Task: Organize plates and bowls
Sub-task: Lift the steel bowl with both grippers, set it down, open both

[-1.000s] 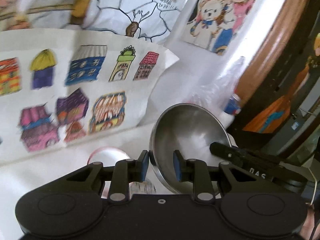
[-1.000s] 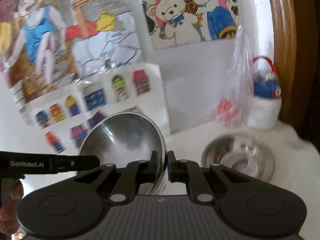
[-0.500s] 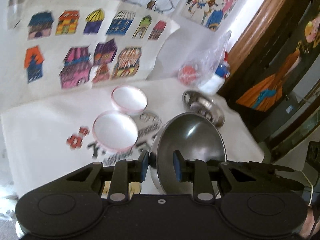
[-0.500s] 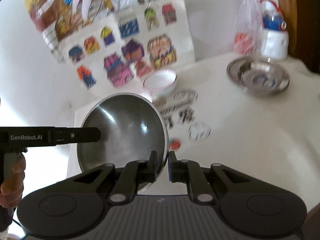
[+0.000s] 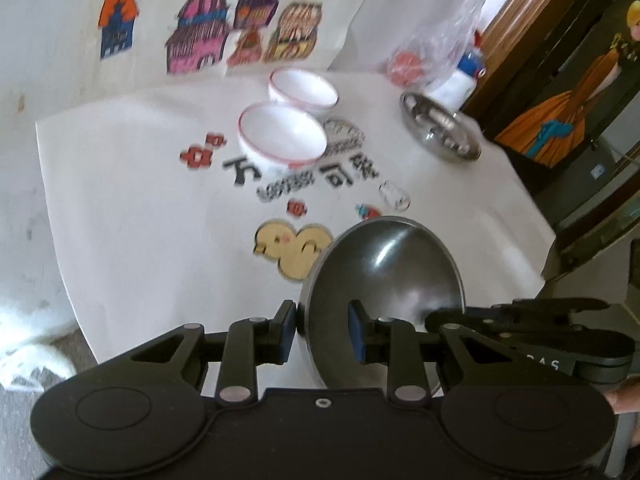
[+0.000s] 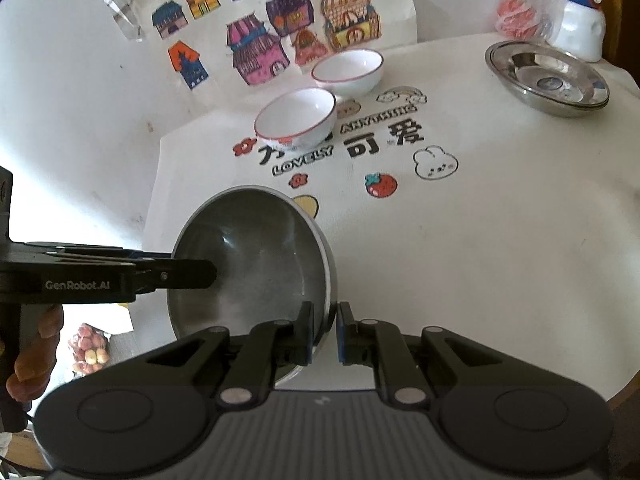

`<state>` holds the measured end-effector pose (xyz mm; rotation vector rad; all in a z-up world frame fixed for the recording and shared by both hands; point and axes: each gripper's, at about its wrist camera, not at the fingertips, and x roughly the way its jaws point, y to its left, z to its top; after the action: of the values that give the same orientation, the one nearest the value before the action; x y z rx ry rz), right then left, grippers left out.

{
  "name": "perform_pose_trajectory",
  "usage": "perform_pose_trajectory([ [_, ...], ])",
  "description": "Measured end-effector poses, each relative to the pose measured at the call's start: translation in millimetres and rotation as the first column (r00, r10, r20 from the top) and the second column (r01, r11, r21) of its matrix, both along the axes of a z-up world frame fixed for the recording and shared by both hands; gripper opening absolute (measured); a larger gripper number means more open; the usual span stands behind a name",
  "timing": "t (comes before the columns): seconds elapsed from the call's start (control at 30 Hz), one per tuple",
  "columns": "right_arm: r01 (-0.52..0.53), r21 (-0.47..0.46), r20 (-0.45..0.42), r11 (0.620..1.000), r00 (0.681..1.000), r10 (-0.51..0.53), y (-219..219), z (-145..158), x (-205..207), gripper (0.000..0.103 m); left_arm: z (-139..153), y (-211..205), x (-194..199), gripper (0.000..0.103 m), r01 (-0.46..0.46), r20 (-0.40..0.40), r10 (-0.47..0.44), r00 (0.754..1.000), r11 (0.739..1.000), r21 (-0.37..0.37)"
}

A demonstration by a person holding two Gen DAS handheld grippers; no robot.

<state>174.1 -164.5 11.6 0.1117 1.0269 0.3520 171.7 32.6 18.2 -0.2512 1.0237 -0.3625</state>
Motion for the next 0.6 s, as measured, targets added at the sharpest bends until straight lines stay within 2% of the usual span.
perform_pose_trajectory([
  [0.33,-0.012,-0.009,-0.003,1.0,1.0,0.012,0.9,-3.0,7.9,0.015,-10.2,-2.7,4.9,0.029,0.013,-0.029,-0.012,0.999,1.0,0.025],
  [0.53,-0.012,-0.025,0.017,1.0,1.0,0.013,0.6,-2.6,11.4,0.021,-11.3,-2.2,7.0,0.029,0.014,-0.025,-0.014,1.0,1.0,0.02],
  [0.57,-0.01,-0.03,0.025,1.0,1.0,0.011,1.1,-1.7,12.1,0.024,-11.3,-1.7,7.5,0.03,0.011,-0.02,-0.01,1.0,1.0,0.021],
  [0.6,-0.009,-0.034,0.034,0.999,0.999,0.01,0.5,-0.1,12.2,0.027,-10.6,-1.1,7.9,0.036,0.009,-0.012,-0.009,1.0,1.0,0.027],
])
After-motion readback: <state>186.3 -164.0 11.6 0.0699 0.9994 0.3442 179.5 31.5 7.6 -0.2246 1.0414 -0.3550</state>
